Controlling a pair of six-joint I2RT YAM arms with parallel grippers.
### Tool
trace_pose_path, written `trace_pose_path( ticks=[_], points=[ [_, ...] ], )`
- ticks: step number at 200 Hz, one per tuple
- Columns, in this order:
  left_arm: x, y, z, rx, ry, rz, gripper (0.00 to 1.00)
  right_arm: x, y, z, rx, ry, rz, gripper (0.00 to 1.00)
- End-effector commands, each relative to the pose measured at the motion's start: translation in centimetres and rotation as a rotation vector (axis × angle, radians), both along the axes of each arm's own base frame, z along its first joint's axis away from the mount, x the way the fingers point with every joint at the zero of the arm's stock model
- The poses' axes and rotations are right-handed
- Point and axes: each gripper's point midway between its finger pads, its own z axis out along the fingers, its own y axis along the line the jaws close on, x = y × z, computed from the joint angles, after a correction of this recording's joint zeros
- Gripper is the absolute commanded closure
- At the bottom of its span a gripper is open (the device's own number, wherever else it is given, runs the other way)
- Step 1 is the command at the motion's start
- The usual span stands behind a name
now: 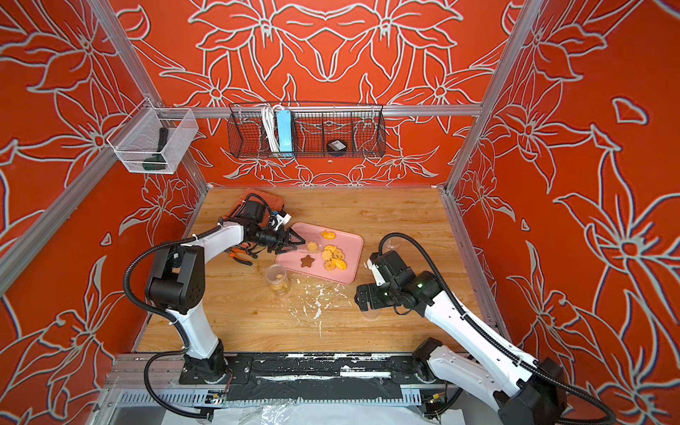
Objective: Pour the cookies out of the jar
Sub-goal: Pour the cookies in the jar onto the tray.
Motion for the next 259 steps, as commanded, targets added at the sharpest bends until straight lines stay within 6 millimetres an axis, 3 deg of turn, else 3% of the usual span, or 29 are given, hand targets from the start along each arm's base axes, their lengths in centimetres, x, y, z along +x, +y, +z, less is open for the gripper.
trace_pose_path(
  ticks=[1, 63, 84, 112, 134, 154, 183, 206, 237, 259],
  points=[
    [0.1, 1.0, 2.7, 0.065, -0.078, 0.014, 0.75, 0.1, 0.6, 1.4, 0.039, -0.037, 0.029, 0.02],
    [-0.6, 1.6, 1.5, 0.303, -0.12, 0.011, 0.75, 1.4, 0.1, 6.4, 0.166, -0.236, -0.071, 0.01],
    [-0.2, 2.4, 0.6, 0.452, -0.154, 0.026, 0.74, 1.0, 1.0, 7.5, 0.238, -0.25, -0.041, 0.01],
    [0.2, 3.2, 0.7, 0.669, -0.224, 0.036, 0.73, 0.7, 1.2, 8.2, 0.261, -0.241, -0.032, 0.01],
    [0.0, 1.9, 1.5, 0.621, -0.244, 0.011, 0.72, 0.6, 1.3, 8.4, 0.278, -0.247, -0.036, 0.01],
    [0.2, 2.2, 2.0, 0.747, -0.283, 0.011, 0.72, 0.5, 1.6, 8.4, 0.291, -0.233, -0.032, 0.01],
    [-0.3, 0.1, 5.1, 0.573, -0.307, 0.001, 0.72, 0.6, 1.6, 8.5, 0.296, -0.221, -0.042, 0.01],
    [-1.3, -2.0, 10.3, 0.382, -0.383, -0.009, 0.72, 0.8, 1.6, 9.8, 0.279, -0.227, -0.031, 0.01],
    [-5.6, -3.3, 16.5, 0.035, -0.467, -0.007, 0.71, 1.5, 1.5, 14.0, 0.309, -0.236, -0.02, 0.01],
    [-9.4, -3.5, 17.5, -0.15, -0.457, -0.029, 0.7, 1.8, 2.7, 17.1, 0.467, -0.204, -0.006, 0.01]
  ],
)
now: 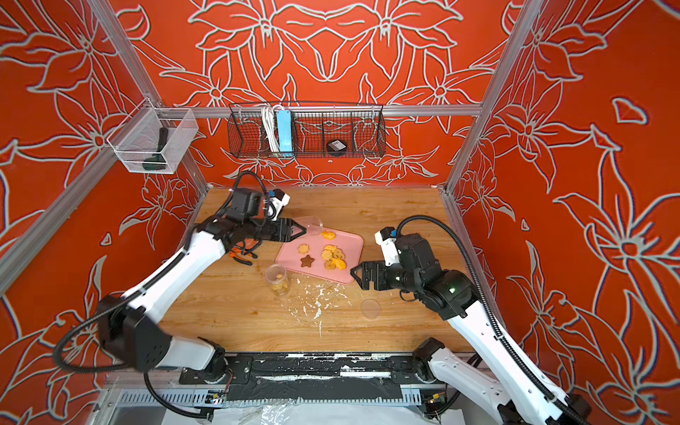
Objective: Pour the cookies out of the jar
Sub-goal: Pour the cookies in the jar onto the tray, then place the jar at the center of the board.
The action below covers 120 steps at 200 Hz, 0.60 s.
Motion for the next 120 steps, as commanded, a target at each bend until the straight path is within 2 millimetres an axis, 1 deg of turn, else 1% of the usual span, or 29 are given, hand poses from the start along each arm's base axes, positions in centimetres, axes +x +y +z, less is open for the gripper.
trace_pose_path(
  ticks=[1, 27, 41, 47, 50, 56, 80, 92, 110, 120],
  points=[
    [-4.0, -1.6, 3.0, -0.265, 0.016, -0.126, 0.7, -0.8, 1.2, 2.8, 0.132, 0.036, 0.074, 0.01],
    [-8.3, -2.0, 4.0, -0.425, 0.038, -0.237, 0.7, -0.5, 2.9, 5.3, 0.302, 0.083, 0.129, 0.01],
    [-10.1, -1.8, 4.7, -0.467, 0.027, -0.27, 0.7, -0.5, 4.1, 6.3, 0.385, 0.118, 0.18, 0.01],
    [-10.4, -1.8, 4.8, -0.478, 0.033, -0.284, 0.7, -0.6, 4.7, 6.6, 0.417, 0.143, 0.207, 0.01],
    [-11.2, -1.7, 5.5, -0.488, 0.009, -0.3, 0.7, -0.6, 4.9, 6.7, 0.429, 0.152, 0.22, 0.01],
    [-11.9, -1.6, 6.1, -0.5, -0.002, -0.323, 0.7, -0.6, 5.4, 6.9, 0.449, 0.17, 0.247, 0.01],
    [-13.7, -1.5, 7.3, -0.515, -0.033, -0.396, 0.7, -1.2, 6.4, 7.1, 0.468, 0.201, 0.32, 0.01],
    [-14.5, -1.5, 7.7, -0.527, -0.042, -0.43, 0.7, -1.5, 6.9, 7.7, 0.489, 0.189, 0.346, 0.01],
    [-15.2, -1.5, 8.4, -0.546, -0.059, -0.453, 0.69, -1.8, 7.8, 8.6, 0.561, 0.187, 0.389, 0.01],
    [-15.3, -1.5, 8.4, -0.549, -0.059, -0.458, 0.69, -2.0, 8.3, 9.1, 0.594, 0.18, 0.409, 0.01]
  ],
)
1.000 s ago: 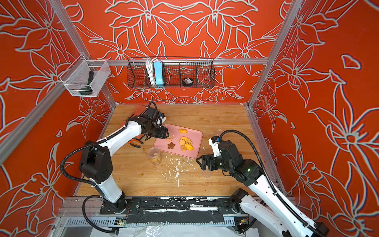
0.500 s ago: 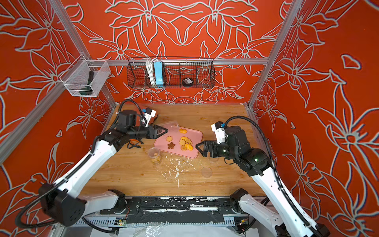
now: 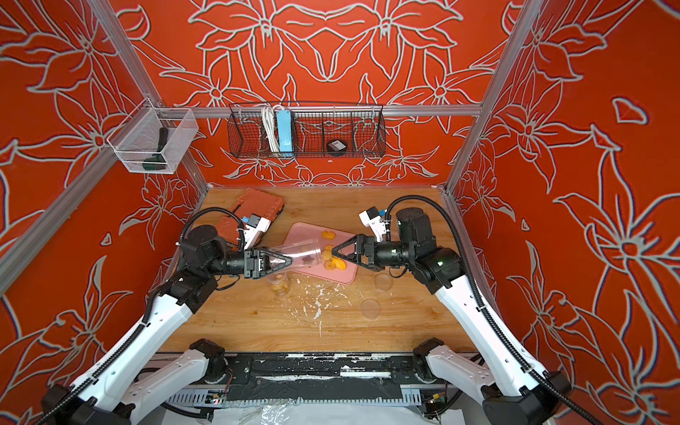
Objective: Pour the cookies out of the jar
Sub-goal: Place the jar at the center of the board.
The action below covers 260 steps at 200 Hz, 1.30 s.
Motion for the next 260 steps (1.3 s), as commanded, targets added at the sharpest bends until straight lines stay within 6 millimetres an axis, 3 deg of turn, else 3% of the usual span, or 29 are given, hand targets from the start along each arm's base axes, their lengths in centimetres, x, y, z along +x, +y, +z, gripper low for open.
trace_pose_path(
  ticks=[1, 39, 117, 183, 260],
  points=[
    [-1.5, -0.1, 1.5, -0.043, -0.044, -0.075, 0.69, -1.5, 1.4, 2.9, 0.141, -0.032, 0.091, 0.01],
    [-2.0, -0.1, 1.7, -0.044, -0.049, -0.088, 0.69, -2.5, 3.1, 3.9, 0.171, -0.038, 0.155, 0.01],
    [-2.6, -0.3, 2.0, -0.047, -0.051, -0.099, 0.69, -3.2, 5.2, 3.6, 0.169, -0.038, 0.199, 0.03],
    [-2.9, -0.9, 1.7, -0.046, -0.042, -0.121, 0.69, -3.1, 6.2, 3.9, 0.186, -0.035, 0.212, 0.12],
    [-2.5, -1.1, 1.6, -0.043, -0.041, -0.118, 0.68, -3.6, 6.6, 3.8, 0.195, -0.03, 0.232, 0.3]
  ],
)
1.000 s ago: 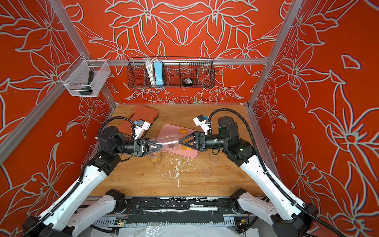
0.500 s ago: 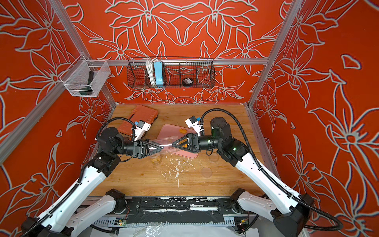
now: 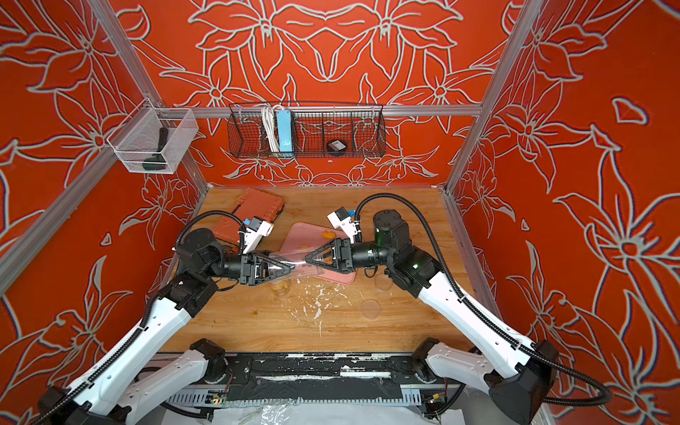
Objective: Pour the cookies out of the jar
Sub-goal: Place the jar at the center of the board.
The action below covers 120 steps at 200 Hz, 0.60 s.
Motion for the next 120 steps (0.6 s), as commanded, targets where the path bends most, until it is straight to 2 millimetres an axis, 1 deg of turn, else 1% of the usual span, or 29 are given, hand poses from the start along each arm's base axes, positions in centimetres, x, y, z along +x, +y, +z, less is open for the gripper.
trace_pose_path(
  ticks=[1, 13, 30, 50, 71, 95, 113, 120],
  points=[
    [-0.1, -0.1, 0.6, -0.012, -0.026, -0.01, 0.68, -0.4, 0.2, 1.0, 0.032, -0.034, 0.016, 0.3],
    [-0.1, -0.1, 0.6, -0.012, -0.026, -0.01, 0.68, -0.4, 0.2, 0.9, 0.029, -0.031, 0.016, 0.33],
    [-0.1, -0.1, 0.5, -0.009, -0.023, -0.01, 0.68, -0.3, 0.2, 0.7, 0.027, -0.03, 0.014, 0.35],
    [-0.1, -0.1, 0.4, -0.005, -0.02, -0.007, 0.63, -0.3, 0.2, 0.7, 0.026, -0.035, 0.011, 0.37],
    [0.0, -0.1, 0.3, -0.001, -0.019, -0.003, 0.49, -0.3, 0.2, 0.6, 0.021, -0.035, 0.008, 0.38],
    [0.0, -0.1, 0.4, 0.003, -0.021, -0.002, 0.31, -0.2, 0.1, 0.2, 0.006, -0.038, 0.005, 0.38],
    [0.2, -0.1, 0.2, 0.019, -0.024, 0.009, 0.11, -0.1, -0.1, -0.5, -0.024, -0.055, -0.004, 0.38],
    [0.3, -0.1, 0.2, 0.026, -0.024, 0.013, 0.04, 0.1, -0.4, -1.0, -0.046, -0.062, -0.015, 0.38]
  ],
)
